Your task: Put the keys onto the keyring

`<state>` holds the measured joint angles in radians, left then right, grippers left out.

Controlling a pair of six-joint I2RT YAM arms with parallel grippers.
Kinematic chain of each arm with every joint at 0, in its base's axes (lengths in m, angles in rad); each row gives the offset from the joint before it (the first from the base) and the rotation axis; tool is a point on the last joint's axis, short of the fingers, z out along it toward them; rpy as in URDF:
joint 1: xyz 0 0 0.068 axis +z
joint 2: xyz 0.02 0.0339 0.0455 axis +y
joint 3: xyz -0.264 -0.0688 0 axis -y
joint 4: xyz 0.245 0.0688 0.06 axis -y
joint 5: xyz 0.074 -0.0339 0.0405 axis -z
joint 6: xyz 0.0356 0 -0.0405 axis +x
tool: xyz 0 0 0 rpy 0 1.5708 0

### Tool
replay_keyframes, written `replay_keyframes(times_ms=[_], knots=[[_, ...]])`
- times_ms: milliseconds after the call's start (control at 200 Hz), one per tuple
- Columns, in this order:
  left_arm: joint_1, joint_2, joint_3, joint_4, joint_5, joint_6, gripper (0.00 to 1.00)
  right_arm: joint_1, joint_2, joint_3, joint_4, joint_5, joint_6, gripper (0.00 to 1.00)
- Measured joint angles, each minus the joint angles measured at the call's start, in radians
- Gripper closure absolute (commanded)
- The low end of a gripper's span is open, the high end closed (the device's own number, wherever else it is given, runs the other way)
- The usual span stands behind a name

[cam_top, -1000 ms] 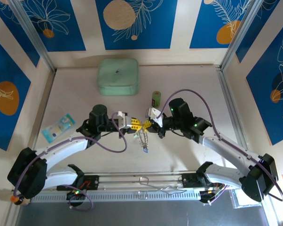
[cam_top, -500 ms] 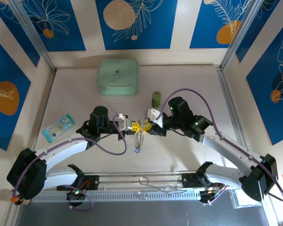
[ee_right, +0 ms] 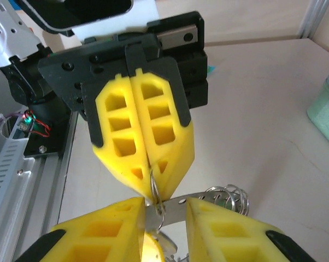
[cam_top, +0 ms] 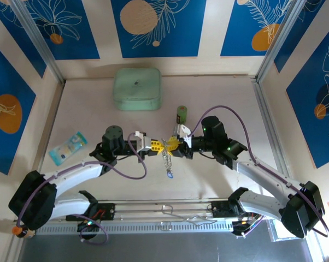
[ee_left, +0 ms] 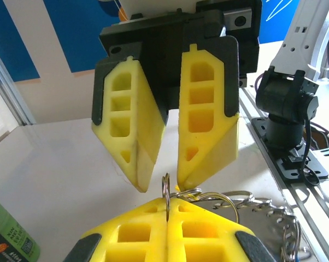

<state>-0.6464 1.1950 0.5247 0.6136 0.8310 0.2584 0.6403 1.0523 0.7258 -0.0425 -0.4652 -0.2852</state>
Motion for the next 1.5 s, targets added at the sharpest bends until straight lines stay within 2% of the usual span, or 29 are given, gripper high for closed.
replay_keyframes(times_ms=[180, 280, 360, 435, 500, 605, 760, 965, 1285, 1340, 1440, 1500], knots=[[0.000, 0.000, 0.000, 0.005, 0.006, -0.013, 1.00, 0.000, 0.015, 0.000, 0.031, -0.024, 0.020, 0.88], [0.001, 0.001, -0.001, 0.013, 0.008, -0.023, 1.00, 0.001, 0.019, 0.000, 0.034, -0.035, 0.018, 0.91], [0.001, 0.003, -0.001, 0.019, 0.012, -0.029, 1.00, 0.000, 0.019, 0.000, 0.032, -0.040, 0.007, 1.00], [0.001, 0.005, -0.004, 0.026, 0.015, -0.039, 1.00, 0.000, 0.023, 0.006, 0.017, -0.044, -0.002, 1.00], [0.001, 0.005, -0.006, 0.026, 0.014, -0.042, 0.84, 0.000, 0.031, 0.024, -0.014, -0.047, -0.023, 1.00], [0.000, 0.005, -0.005, 0.018, 0.008, -0.026, 0.76, 0.000, 0.045, 0.071, -0.103, -0.038, -0.066, 1.00], [-0.013, 0.004, 0.060, -0.195, -0.040, 0.114, 0.85, 0.024, 0.071, 0.168, -0.281, 0.023, -0.166, 1.00], [-0.029, -0.011, 0.085, -0.344, -0.078, 0.222, 0.87, 0.084, 0.126, 0.279, -0.462, 0.130, -0.282, 1.00], [-0.029, -0.011, 0.084, -0.381, -0.072, 0.212, 0.83, 0.163, 0.193, 0.356, -0.557, 0.242, -0.355, 1.00], [-0.029, -0.011, 0.084, -0.378, -0.069, 0.211, 0.86, 0.166, 0.196, 0.356, -0.557, 0.251, -0.355, 1.00], [-0.029, -0.011, 0.084, -0.367, -0.057, 0.201, 1.00, 0.166, 0.196, 0.356, -0.557, 0.258, -0.355, 1.00], [-0.029, -0.011, 0.084, -0.368, -0.055, 0.198, 1.00, 0.166, 0.196, 0.356, -0.558, 0.257, -0.355, 1.00]])
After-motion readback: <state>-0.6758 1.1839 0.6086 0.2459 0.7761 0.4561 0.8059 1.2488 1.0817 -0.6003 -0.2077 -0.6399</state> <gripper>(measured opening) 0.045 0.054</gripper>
